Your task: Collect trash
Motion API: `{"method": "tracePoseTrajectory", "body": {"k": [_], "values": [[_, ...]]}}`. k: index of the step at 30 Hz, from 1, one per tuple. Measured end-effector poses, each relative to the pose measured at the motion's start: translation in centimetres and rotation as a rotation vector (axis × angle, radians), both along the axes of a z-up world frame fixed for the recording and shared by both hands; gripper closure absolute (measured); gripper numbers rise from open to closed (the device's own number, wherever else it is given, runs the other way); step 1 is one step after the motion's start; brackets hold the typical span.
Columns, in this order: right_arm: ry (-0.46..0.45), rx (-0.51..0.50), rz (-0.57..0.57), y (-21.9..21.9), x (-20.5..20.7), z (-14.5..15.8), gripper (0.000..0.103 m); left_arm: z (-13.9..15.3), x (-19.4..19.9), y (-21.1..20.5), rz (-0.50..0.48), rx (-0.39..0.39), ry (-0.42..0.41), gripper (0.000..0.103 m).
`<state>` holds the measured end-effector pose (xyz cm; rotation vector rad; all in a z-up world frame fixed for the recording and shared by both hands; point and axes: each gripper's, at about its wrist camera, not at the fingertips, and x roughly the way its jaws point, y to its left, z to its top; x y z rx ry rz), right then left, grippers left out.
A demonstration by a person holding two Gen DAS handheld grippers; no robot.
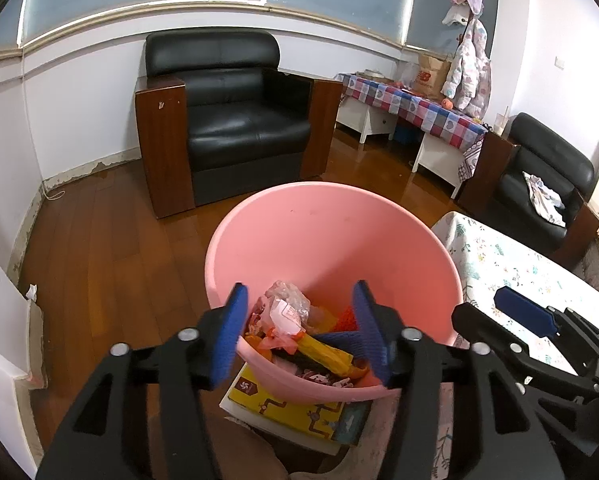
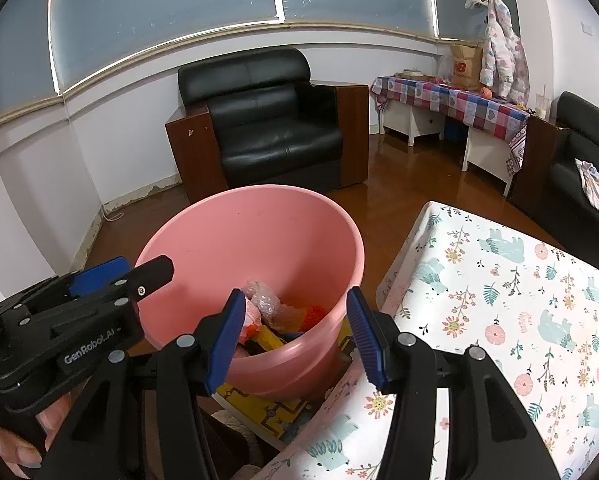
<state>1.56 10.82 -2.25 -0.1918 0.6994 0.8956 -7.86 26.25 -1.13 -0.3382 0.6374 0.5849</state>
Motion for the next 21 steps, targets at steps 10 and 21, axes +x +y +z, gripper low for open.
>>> {"method": "tracePoseTrajectory", "body": {"k": [10, 21], "values": [[-0.004, 0.007, -0.01, -0.4, 0.1, 0.1, 0.051, 0.7, 0.1, -1.1, 0.001, 0.007, -0.012, 0.046], [-0.019, 0.023, -0.019, -1.2, -0.3, 0.7, 0.051, 1.2, -0.3, -1.5, 0.012, 0.02, -0.019, 0.046]]}}
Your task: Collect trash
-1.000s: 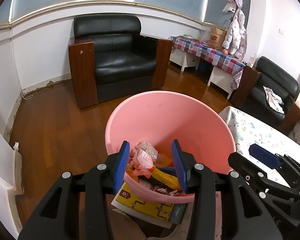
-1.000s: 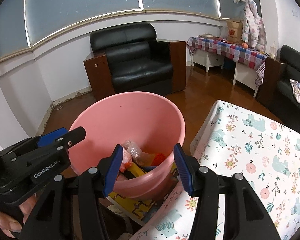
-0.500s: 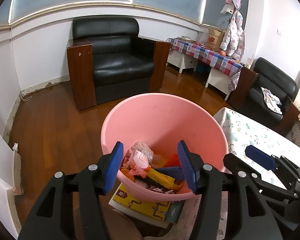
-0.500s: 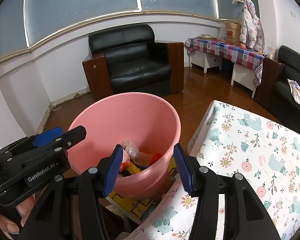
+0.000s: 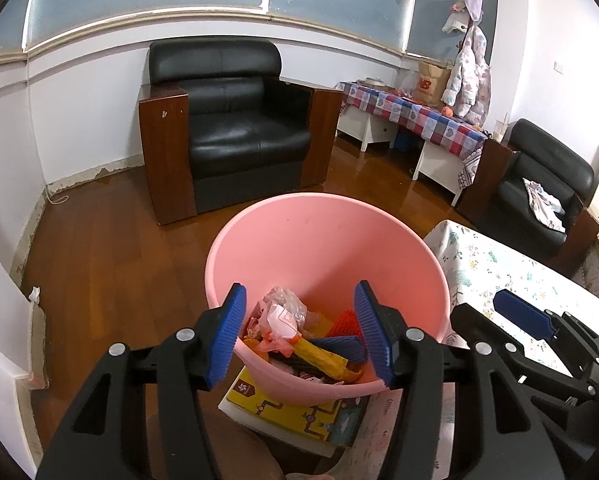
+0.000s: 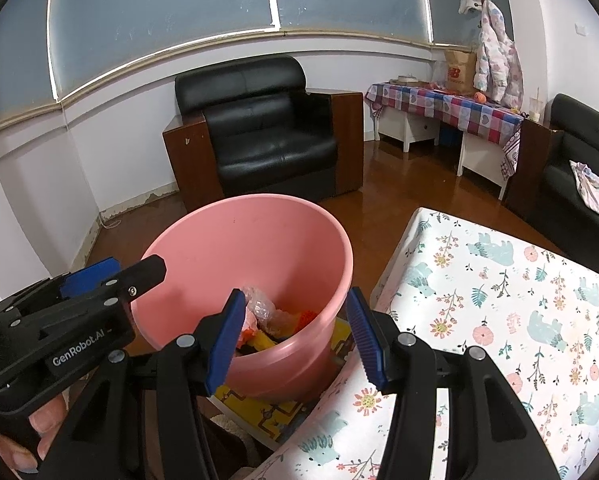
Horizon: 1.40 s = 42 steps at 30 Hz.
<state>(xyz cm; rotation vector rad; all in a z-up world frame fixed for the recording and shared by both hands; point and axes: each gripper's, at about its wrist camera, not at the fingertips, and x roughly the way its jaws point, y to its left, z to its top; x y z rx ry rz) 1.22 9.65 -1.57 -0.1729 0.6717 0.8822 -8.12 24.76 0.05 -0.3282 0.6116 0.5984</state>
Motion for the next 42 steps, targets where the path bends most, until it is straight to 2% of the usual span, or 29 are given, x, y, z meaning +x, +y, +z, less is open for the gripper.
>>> {"method": "tracePoseTrajectory", "body": {"k": [12, 29, 42], "values": [[-0.02, 0.012, -0.002, -0.6, -0.7, 0.7, 0.051, 1.3, -1.1, -1.3, 0.026, 0.058, -0.024, 0.046], [-0.09, 0.044, -0.023, -2.5, -2.3, 2.2, 0.051, 2.3, -1.9, -2.8, 0.016, 0.08, -0.052, 0.046], [-0.089, 0.067, -0.04, -4.1, -2.4, 2.9, 0.051, 3.0, -1.9, -4.4, 0.01, 0.103, -0.059, 0.046]]}}
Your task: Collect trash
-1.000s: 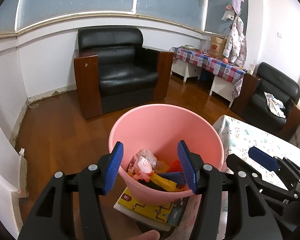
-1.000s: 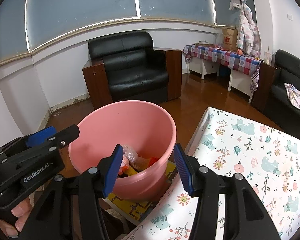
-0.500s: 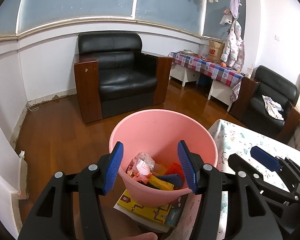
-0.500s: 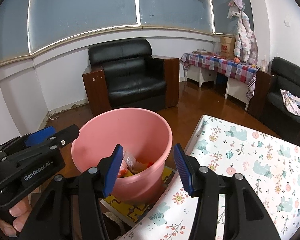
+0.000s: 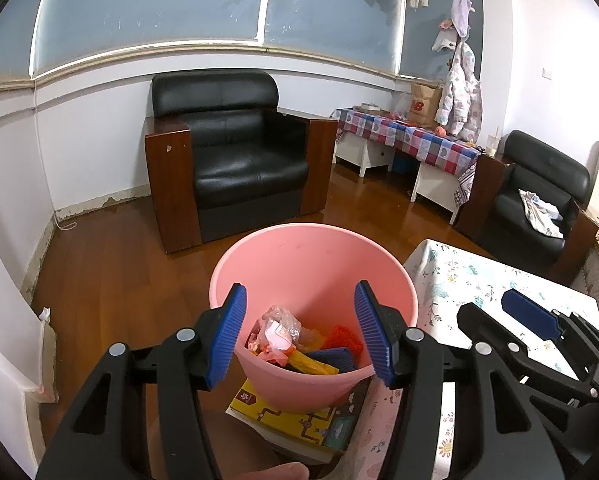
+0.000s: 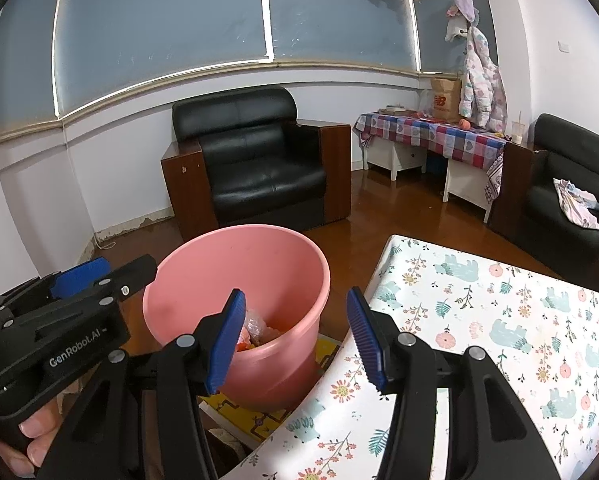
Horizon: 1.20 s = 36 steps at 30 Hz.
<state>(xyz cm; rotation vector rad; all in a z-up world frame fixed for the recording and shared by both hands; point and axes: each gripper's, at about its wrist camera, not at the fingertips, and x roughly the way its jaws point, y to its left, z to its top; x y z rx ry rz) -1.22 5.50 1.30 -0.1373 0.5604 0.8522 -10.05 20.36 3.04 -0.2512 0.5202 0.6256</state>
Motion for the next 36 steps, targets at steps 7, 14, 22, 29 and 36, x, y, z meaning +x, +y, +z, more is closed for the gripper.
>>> {"method": "tracePoseTrajectory", "body": {"k": [7, 14, 22, 29, 36], "values": [[0.002, 0.013, -0.006, -1.1, 0.0, 0.2, 0.051, 0.3, 0.1, -0.8, -0.008, 0.015, -0.002, 0.046], [-0.001, 0.017, -0.011, -1.8, -0.1, 0.4, 0.051, 0.5, 0.2, -1.5, -0.02, 0.024, 0.0, 0.046], [-0.003, 0.029, -0.029, -2.9, -0.1, 0.7, 0.051, 0.6, 0.4, -2.2, -0.039, 0.032, 0.005, 0.046], [0.002, 0.034, -0.034, -3.4, -0.1, 0.6, 0.051, 0.6, 0.4, -2.5, -0.042, 0.033, 0.006, 0.046], [0.009, 0.035, -0.038, -3.8, 0.1, 0.7, 0.051, 0.6, 0.6, -2.8, -0.047, 0.033, 0.01, 0.046]]}}
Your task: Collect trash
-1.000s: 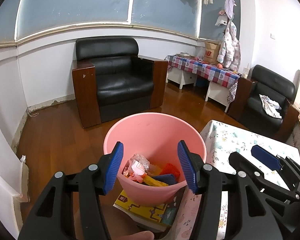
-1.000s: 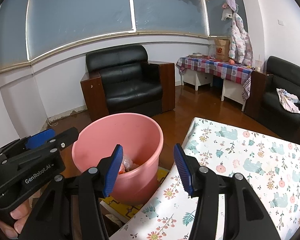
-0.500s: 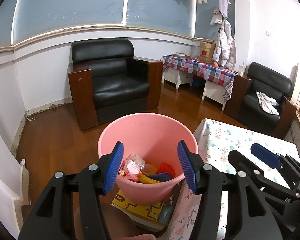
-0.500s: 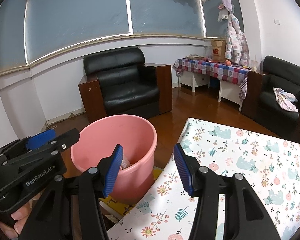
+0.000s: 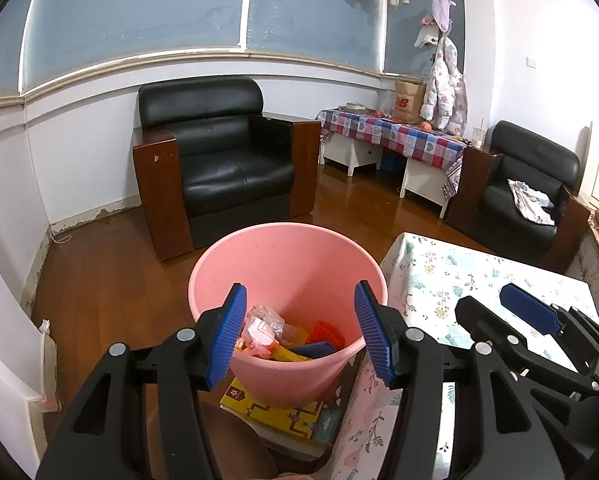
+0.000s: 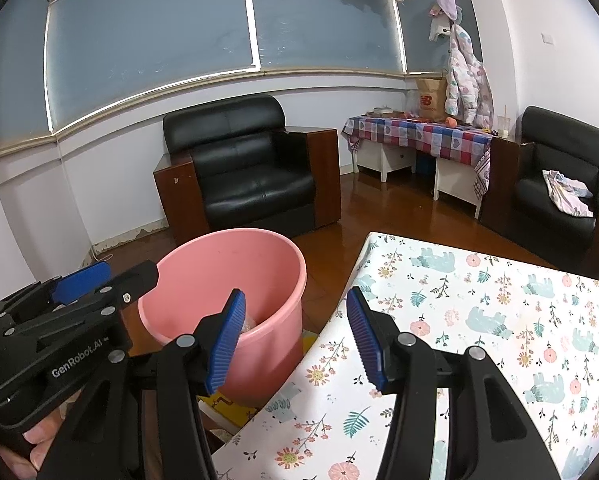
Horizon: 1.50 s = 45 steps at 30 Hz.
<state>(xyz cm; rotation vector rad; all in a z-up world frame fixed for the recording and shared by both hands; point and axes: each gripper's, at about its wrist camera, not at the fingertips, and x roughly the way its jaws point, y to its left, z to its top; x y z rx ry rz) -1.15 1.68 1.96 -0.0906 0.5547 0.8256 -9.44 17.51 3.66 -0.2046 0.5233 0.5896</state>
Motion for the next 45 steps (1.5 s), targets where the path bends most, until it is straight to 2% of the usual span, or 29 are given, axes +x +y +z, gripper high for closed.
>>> {"method": "tracePoseTrajectory", "body": {"k": [45], "values": [[0.008, -0.004, -0.001, 0.0, 0.2, -0.1, 0.051, -0.7, 0.1, -0.8, -0.005, -0.004, 0.008, 0.046]]}}
